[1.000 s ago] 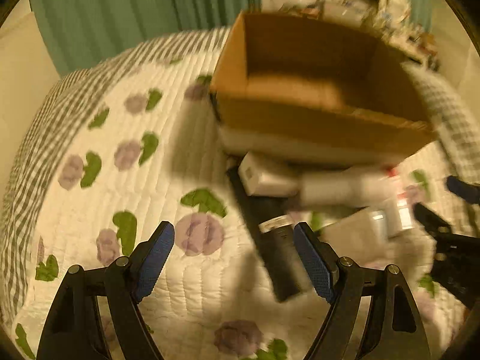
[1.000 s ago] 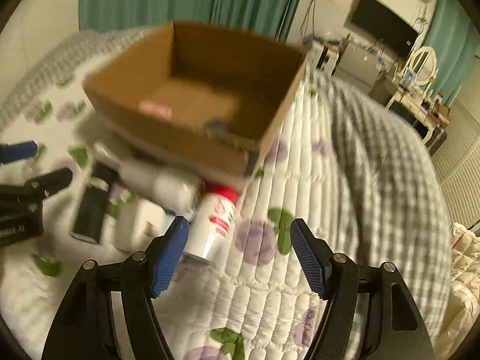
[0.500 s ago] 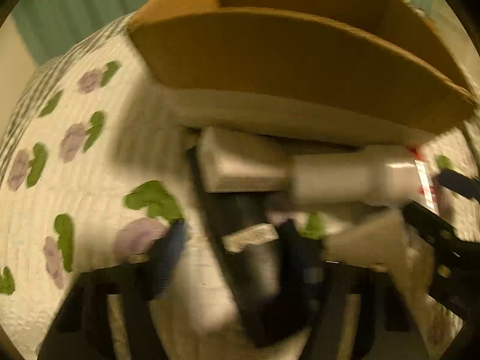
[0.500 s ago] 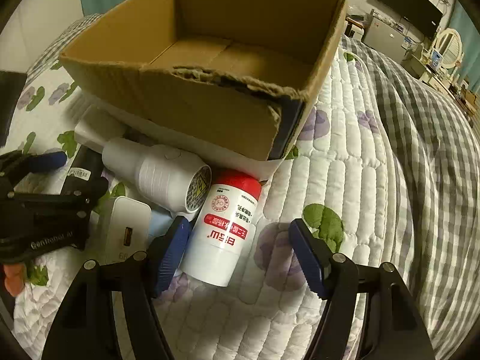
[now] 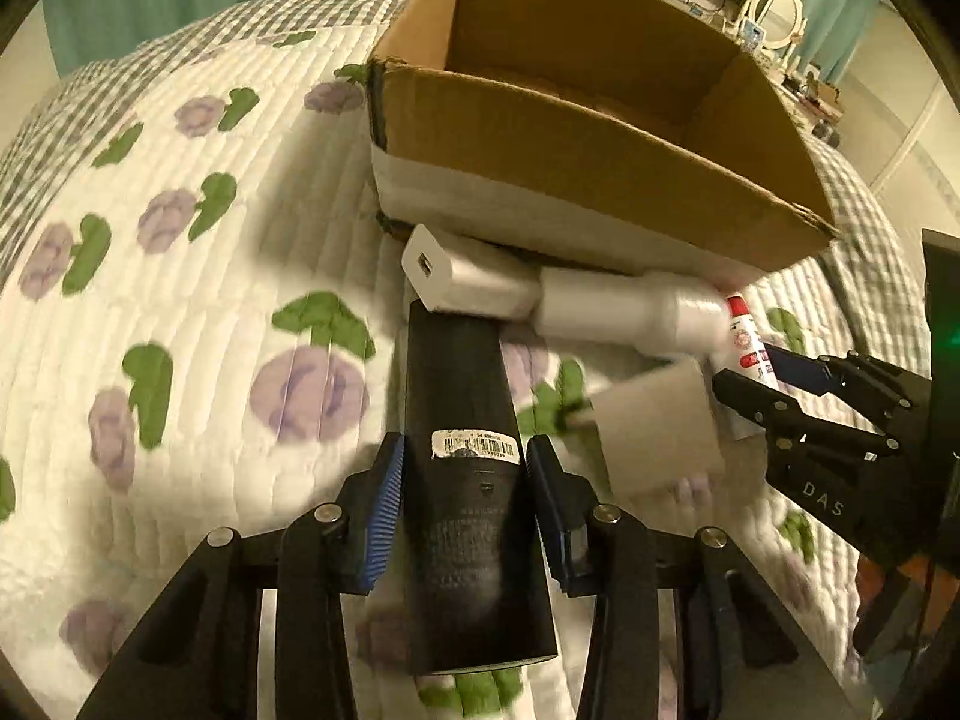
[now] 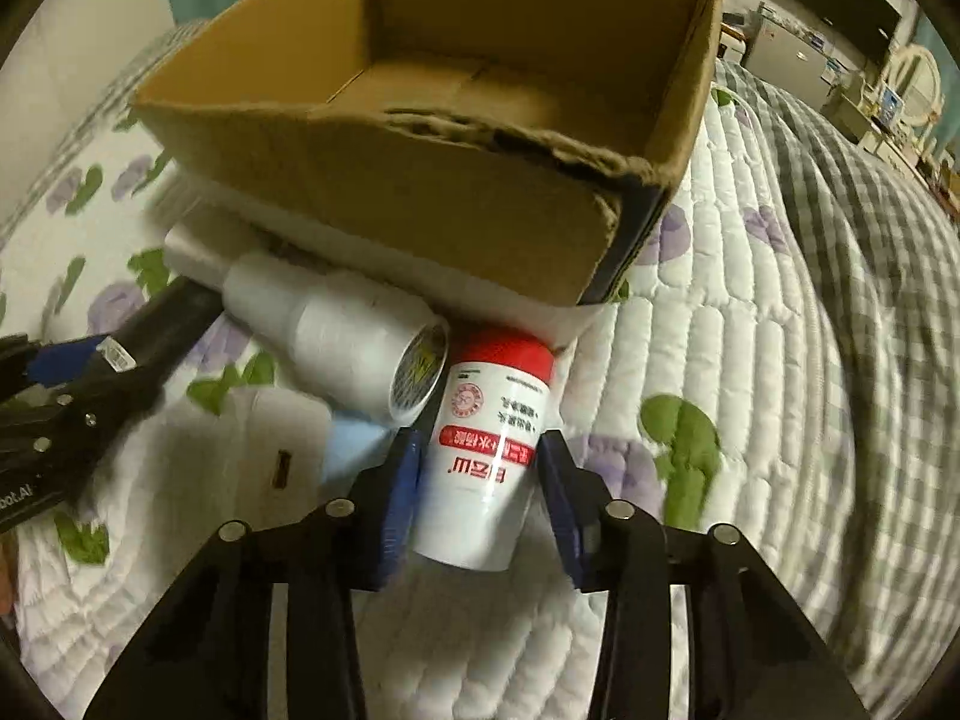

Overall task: Organize rigid objects
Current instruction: 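Grasp the black bottle with the left tool while the right tool grasps the red-capped white bottle, then carry both bottles over the box and open both tools to release them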

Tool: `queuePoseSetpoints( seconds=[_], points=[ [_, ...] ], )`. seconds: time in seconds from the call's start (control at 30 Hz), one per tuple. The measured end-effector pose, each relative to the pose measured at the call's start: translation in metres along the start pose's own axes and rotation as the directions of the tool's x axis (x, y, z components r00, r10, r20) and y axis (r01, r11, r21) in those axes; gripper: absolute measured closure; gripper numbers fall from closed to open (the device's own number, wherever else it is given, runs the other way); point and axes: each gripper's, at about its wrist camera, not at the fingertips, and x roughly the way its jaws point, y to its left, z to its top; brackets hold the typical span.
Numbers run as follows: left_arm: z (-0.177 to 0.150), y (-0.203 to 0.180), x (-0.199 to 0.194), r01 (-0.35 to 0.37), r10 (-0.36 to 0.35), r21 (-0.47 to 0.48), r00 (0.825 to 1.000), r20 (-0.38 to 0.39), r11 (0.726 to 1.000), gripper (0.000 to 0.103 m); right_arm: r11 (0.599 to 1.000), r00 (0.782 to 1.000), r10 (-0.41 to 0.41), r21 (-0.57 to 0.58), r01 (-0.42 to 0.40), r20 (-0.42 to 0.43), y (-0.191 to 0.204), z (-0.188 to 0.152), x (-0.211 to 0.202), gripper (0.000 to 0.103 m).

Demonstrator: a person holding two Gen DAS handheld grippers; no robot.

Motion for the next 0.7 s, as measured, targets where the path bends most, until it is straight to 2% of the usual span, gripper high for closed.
queuePoseSetpoints(
  seconds=[0.13, 0.3, 0.57, 0.7],
  points=[
    [-0.015, -0.001, -0.015, 0.028, -0.028, 0.017, 1.0, -0.008, 0.999, 0.063, 0.998, 0.999, -0.037, -0.041, 0.036, -0.027, 0.006, -0.009, -0.02, 0.065],
    [-0.044, -0.012, -0.032, 0.025, -0.025, 0.057, 1.0, -0.015, 0.998, 0.063, 0.995, 0.996, -0.088, -0.048, 0.087, -0.026, 0.008, -0.011, -0.05, 0.065],
    [-0.039, -0.027, -0.075, 0.046, -0.052, 0.092, 0.996, 0.067, 0.995, 0.063, 0.993, 0.993, -0.104, -0.05, 0.106, 0.05, 0.018, -0.011, -0.106, 0.066],
    [-0.021, -0.034, -0.098, 0.051, -0.065, 0.103, 0.989, 0.133, 0.993, 0.063, 0.993, 0.989, -0.099, -0.05, 0.105, 0.11, 0.026, -0.005, -0.136, 0.066]
  ],
)
